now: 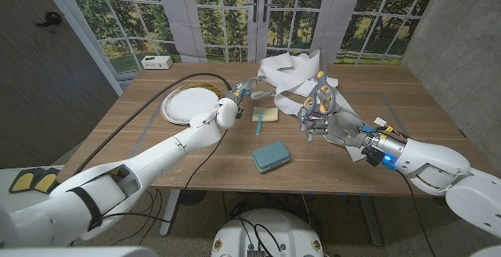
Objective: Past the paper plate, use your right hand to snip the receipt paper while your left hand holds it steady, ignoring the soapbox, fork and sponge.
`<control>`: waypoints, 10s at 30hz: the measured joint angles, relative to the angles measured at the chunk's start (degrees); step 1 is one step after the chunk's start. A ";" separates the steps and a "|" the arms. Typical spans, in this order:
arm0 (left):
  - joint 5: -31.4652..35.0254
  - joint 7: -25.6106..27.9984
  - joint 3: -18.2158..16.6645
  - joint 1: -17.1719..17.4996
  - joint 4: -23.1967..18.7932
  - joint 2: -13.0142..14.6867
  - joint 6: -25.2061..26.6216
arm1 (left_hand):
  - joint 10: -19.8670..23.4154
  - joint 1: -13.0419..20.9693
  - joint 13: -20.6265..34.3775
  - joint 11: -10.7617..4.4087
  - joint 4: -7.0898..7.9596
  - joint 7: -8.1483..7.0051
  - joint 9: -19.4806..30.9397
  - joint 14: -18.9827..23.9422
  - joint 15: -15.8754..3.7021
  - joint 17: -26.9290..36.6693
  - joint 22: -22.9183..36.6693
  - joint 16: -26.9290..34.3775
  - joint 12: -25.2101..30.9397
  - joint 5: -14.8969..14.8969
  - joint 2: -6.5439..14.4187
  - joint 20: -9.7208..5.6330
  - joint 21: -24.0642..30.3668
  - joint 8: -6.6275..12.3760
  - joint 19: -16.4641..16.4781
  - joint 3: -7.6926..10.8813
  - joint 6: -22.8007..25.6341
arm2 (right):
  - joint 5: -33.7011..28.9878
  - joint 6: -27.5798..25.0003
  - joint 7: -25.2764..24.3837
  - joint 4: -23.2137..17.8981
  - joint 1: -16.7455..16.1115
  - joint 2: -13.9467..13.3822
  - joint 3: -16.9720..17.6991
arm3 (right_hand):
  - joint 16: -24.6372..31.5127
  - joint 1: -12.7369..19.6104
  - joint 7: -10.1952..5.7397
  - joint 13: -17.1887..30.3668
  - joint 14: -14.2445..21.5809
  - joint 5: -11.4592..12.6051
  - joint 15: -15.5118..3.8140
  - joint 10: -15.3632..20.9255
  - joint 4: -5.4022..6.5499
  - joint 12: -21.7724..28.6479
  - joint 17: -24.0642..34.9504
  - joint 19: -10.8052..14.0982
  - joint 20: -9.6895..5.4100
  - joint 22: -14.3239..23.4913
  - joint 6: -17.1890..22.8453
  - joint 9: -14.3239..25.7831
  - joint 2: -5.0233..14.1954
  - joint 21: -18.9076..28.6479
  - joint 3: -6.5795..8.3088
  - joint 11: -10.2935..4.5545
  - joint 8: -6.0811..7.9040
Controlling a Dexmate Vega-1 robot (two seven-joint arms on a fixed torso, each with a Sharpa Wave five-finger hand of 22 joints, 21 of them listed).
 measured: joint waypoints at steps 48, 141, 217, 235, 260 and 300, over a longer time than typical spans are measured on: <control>-0.69 -0.75 4.60 -5.00 10.13 -5.59 -1.09 | -2.28 -0.31 -2.38 0.60 -0.40 -1.85 -0.05 -2.59 1.03 -0.27 0.00 -0.23 0.46 0.35 0.30 0.05 0.01 0.42 -0.67 -0.05 1.23 | -0.66 -0.58 1.11 -2.46 -1.60 0.28 0.53 | 0.11 0.83 0.18 -0.27 0.32 -1.27 -0.10 0.59 0.00 0.20 -0.26 0.00 0.00 0.00 0.64 0.27 0.84 -0.60 0.00 0.03 -1.60; -6.43 6.29 12.22 -18.00 47.26 -25.83 -14.33 | -0.10 10.00 -6.09 -1.77 -4.70 -3.77 0.02 15.96 6.95 -1.07 0.22 2.05 3.17 0.12 4.61 3.14 3.36 1.49 12.27 5.76 5.95 | 0.41 -3.49 1.24 -2.55 -2.85 2.33 4.81 | 1.00 3.10 -0.09 0.26 1.46 -2.74 -0.21 2.88 -0.64 1.48 -0.38 0.22 -0.21 0.28 5.65 2.12 3.10 -1.06 0.65 -1.22 -1.83; -16.15 31.24 3.61 -6.91 38.90 -19.60 -35.07 | 29.86 48.37 16.11 -5.14 -4.50 -0.87 12.56 48.96 -6.53 10.88 12.95 10.54 15.78 0.49 9.60 -12.12 26.94 13.80 24.80 14.45 41.57 | 0.80 -4.00 1.70 -2.57 -0.45 3.18 4.09 | 0.57 3.24 0.82 0.29 1.77 -3.38 -0.13 3.78 -0.47 2.23 -0.12 0.74 -0.32 0.27 8.82 3.26 4.30 -1.93 0.48 -1.11 -2.71; -40.47 -0.18 -9.75 -1.53 31.40 -17.44 -37.90 | 28.34 48.72 17.97 -4.61 -4.29 -0.87 12.82 47.75 -6.13 13.08 14.98 10.54 15.98 0.49 9.51 -12.03 30.17 13.61 23.06 14.66 40.33 | 1.87 -5.97 1.01 -0.81 5.07 -0.33 -2.55 | 0.67 3.24 0.81 0.29 1.71 -3.59 -0.35 3.77 -0.47 2.23 -0.13 0.73 -0.32 0.27 8.81 3.44 4.29 -1.93 0.48 -1.12 -3.55; -52.77 -14.28 -16.93 4.44 17.54 -15.34 -32.98 | 28.22 49.02 19.66 -4.73 -3.84 -0.88 13.07 47.25 -6.02 14.73 16.04 10.49 16.44 0.49 9.81 -12.03 33.08 13.50 21.82 15.11 39.74 | 3.56 -5.27 0.29 0.91 8.08 -3.92 -7.88 | 0.32 3.24 0.80 0.30 1.69 -3.59 -0.38 3.77 -0.24 2.23 -0.13 0.73 -0.31 0.27 8.80 3.71 4.29 -1.93 0.24 -1.13 -4.00; -68.42 -23.54 -21.17 6.47 8.89 -15.38 -24.14 | 27.61 48.77 21.64 -4.73 -3.62 -1.19 13.06 47.25 -6.01 16.32 16.14 9.81 16.77 0.49 9.56 -11.81 36.69 12.83 19.98 15.83 39.42 | 4.76 -4.15 -0.20 1.98 11.17 -6.36 -11.95 | 0.56 3.24 1.03 0.30 1.66 -3.82 -0.41 3.76 -0.24 2.23 -0.26 0.83 -0.21 0.27 9.03 4.24 4.29 -2.39 0.24 -1.13 -4.88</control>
